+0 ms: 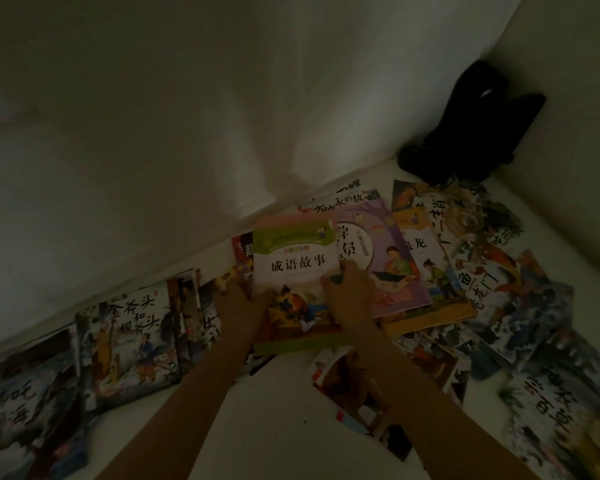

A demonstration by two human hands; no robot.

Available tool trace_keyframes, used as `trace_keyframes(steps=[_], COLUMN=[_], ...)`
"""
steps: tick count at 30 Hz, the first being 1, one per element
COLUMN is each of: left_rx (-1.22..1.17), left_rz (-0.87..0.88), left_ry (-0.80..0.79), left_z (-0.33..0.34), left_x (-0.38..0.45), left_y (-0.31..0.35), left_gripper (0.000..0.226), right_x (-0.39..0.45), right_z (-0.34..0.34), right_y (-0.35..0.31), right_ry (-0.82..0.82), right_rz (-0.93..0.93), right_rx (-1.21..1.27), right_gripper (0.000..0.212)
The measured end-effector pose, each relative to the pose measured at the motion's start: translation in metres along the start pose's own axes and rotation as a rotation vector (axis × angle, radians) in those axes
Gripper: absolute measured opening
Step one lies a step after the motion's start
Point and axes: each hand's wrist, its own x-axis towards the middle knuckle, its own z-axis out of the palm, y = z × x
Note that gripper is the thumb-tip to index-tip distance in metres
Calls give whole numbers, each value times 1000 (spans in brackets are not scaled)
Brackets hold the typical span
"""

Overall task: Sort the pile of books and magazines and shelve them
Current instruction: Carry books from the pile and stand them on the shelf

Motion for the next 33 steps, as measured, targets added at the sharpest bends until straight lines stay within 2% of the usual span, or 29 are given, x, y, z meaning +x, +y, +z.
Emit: trace_keyframes(steps=[2,5,9,12,14,17,18,19,21,23,27,28,31,33], left_rx=[-40,-210,-336,-429,-479,-554,-559,-559,-537,-537,-466,-441,-345,-329], left_rz=[8,-69,-161,-176,-140,-130,-125,-128,-120,-99,-72,-61,-58,-82], left_ry=[17,23,-81,-142,-178,-259,-279,-288,-302,-318,-315,-281,-216,-227], left_z=[-1,-4,-17,-20,-22,-22,-20,-15,-2,16,59,70,103,122], left_x=[-2,-4,-3,-11,-19,-23,-24,-25,-27,-28,-29,-26,0,25], left_y=[0,5,5,6,9,19,23,29,38,49,72,74,51,24], left_gripper=[71,50,34,40,35,21,23,26,31,40,40,46,94,109], right_x=[-5,-9,-6,-3,-1,4,7,9,14,21,34,38,48,54], right_z=[10,20,22,18,11,-6,-14,-26,-51,-75,-106,-110,-112,-106], right_y=[-5,-14,-18,-16,-16,-14,-14,-13,-10,-2,17,20,27,37], right_ry=[15,53,-21,-72,-111,-173,-182,-180,-187,-230,-154,-124,-89,-85], right_rz=[-49,-51,-13,3,3,3,4,5,30,43,22,11,-39,-72], right_rx=[-94,-91,32,200,253,266,287,320,435,539,511,476,349,306], right_gripper=[43,40,42,45,54,86,92,89,65,55,50,48,41,40])
